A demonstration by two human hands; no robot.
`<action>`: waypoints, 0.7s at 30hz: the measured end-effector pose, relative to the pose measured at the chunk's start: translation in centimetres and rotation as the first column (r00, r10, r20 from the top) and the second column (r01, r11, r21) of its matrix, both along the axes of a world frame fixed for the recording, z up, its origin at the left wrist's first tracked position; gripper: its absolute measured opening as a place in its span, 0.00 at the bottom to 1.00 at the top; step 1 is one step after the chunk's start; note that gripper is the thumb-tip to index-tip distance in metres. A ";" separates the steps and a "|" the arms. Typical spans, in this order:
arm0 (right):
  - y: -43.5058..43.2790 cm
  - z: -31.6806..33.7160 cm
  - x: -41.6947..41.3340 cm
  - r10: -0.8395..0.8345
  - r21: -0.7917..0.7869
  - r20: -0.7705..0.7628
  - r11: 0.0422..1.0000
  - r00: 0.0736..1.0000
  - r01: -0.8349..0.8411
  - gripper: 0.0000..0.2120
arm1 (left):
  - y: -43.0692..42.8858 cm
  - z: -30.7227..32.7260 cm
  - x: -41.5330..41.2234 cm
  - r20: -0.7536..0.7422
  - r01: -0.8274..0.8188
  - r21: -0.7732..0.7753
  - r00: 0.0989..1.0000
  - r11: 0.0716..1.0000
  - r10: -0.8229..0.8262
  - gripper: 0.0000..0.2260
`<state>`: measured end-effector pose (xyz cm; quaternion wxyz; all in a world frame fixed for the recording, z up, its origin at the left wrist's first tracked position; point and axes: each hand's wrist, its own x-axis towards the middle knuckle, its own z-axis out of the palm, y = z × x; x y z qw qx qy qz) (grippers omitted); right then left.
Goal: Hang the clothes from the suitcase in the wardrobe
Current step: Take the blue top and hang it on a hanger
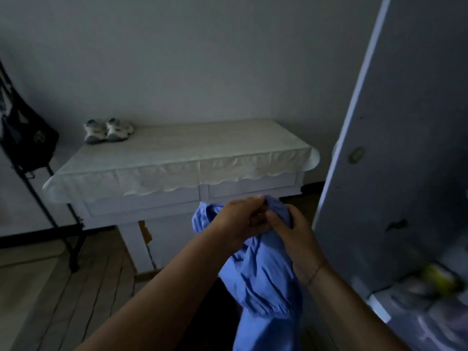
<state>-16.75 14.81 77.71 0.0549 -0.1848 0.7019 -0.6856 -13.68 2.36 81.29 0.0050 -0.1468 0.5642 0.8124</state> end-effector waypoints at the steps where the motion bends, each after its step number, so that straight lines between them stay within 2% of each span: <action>1: 0.8 0.2 -0.7 -0.046 0.018 -0.012 0.999 0.999 0.046 0.10 | -0.1 0.6 -0.1 -0.025 0.051 -0.061 0.998 0.997 -0.053 0.07; 3: 2.6 1.3 -1.6 -0.127 -0.003 -0.005 0.992 0.992 0.127 0.12 | -0.7 1.2 -0.6 -0.070 0.067 -0.323 0.993 0.944 -0.094 0.06; 5: 4.6 2.8 -2.3 -0.150 -0.099 0.024 0.983 0.988 0.152 0.16 | -1.6 1.2 -1.4 -0.145 -0.010 -0.534 0.986 0.846 -0.080 0.04; 7: 6.7 4.1 -3.1 -0.160 -0.148 0.113 0.973 0.981 0.176 0.30 | -2.0 0.6 -2.3 -0.188 -0.024 -0.609 0.976 0.793 -0.115 0.04; 8: 7.7 4.7 -3.3 -0.159 -0.165 0.148 0.969 0.976 0.183 0.33 | -1.8 0.1 -2.6 -0.184 0.003 -0.654 0.969 0.757 -0.163 0.07; 11: 10.3 6.3 -3.6 -0.121 -0.312 0.203 0.933 0.972 0.181 0.31 | -0.5 -1.7 -4.0 -0.138 0.061 -0.856 0.930 0.513 -0.341 0.16; 12: 11.3 6.7 -3.5 -0.118 -0.353 0.225 0.916 0.967 0.193 0.29 | 0.1 -2.1 -4.5 -0.153 0.057 -0.875 0.910 0.481 -0.386 0.14; 14: 13.4 7.2 -3.3 -0.100 -0.369 0.279 0.907 0.955 0.203 0.24 | 1.5 -2.4 -5.4 -0.203 0.070 -0.859 0.863 0.508 -0.463 0.02; 15: 14.5 7.6 -3.0 -0.081 -0.377 0.295 0.906 0.952 0.194 0.25 | 2.5 -2.2 -5.7 -0.233 0.074 -0.845 0.841 0.530 -0.488 0.05; 17: 16.8 7.8 -3.4 -0.144 -0.358 0.287 0.901 0.947 0.246 0.30 | 4.6 -1.7 -6.6 -0.273 0.113 -0.783 0.821 0.612 -0.502 0.10; 19: 19.3 7.8 -3.9 -0.337 -0.260 0.195 0.888 0.921 0.380 0.24 | 7.0 -0.5 -7.4 -0.334 0.129 -0.702 0.809 0.700 -0.484 0.13; 21: 21.9 7.6 -4.6 -0.533 -0.092 0.048 0.839 0.844 0.535 0.18 | 9.6 0.7 -8.5 -0.394 0.156 -0.616 0.788 0.773 -0.473 0.16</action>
